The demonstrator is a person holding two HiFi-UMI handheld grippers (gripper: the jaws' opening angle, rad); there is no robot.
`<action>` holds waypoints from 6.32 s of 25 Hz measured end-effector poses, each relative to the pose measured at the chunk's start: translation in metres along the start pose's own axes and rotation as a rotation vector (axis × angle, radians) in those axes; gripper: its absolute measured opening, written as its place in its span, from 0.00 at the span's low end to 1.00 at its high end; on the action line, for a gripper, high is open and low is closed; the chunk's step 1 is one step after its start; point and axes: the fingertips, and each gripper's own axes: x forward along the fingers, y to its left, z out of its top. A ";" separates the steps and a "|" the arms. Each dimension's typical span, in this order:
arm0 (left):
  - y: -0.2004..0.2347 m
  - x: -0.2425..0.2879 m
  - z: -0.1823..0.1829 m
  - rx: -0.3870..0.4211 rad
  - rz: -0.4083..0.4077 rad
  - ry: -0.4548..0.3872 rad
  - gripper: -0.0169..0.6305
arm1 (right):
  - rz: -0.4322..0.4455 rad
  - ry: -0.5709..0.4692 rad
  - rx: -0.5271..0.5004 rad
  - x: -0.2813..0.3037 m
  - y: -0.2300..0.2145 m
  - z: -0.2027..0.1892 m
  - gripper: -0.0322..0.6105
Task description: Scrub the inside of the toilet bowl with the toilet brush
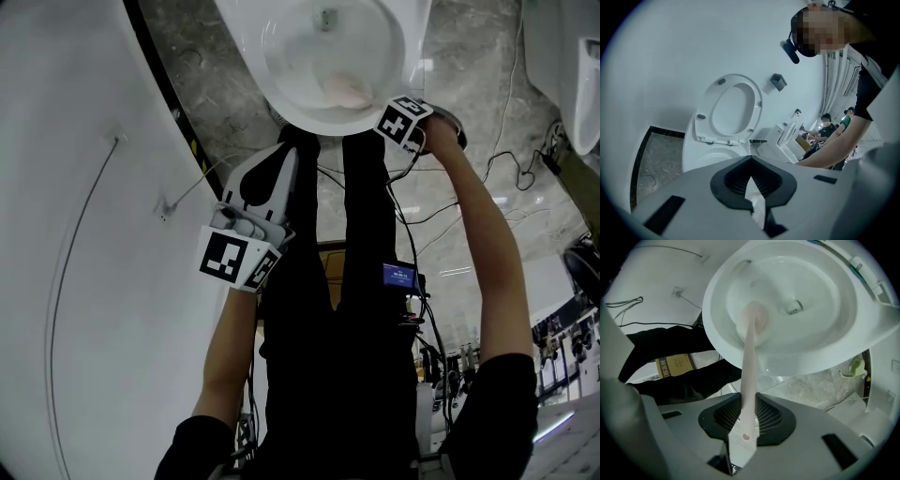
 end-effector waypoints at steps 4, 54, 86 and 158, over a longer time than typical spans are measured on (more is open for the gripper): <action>-0.001 0.002 0.000 0.003 -0.003 0.003 0.04 | 0.019 -0.015 0.011 0.004 0.008 0.015 0.21; 0.016 -0.004 -0.015 0.004 0.000 0.046 0.04 | 0.411 -0.268 0.604 -0.027 -0.006 0.154 0.21; 0.006 -0.008 -0.007 0.014 -0.010 0.008 0.04 | 0.465 -0.022 0.719 -0.003 0.020 0.077 0.21; 0.008 -0.014 -0.002 -0.014 -0.011 -0.017 0.04 | 0.453 -0.084 0.623 0.001 0.072 0.114 0.21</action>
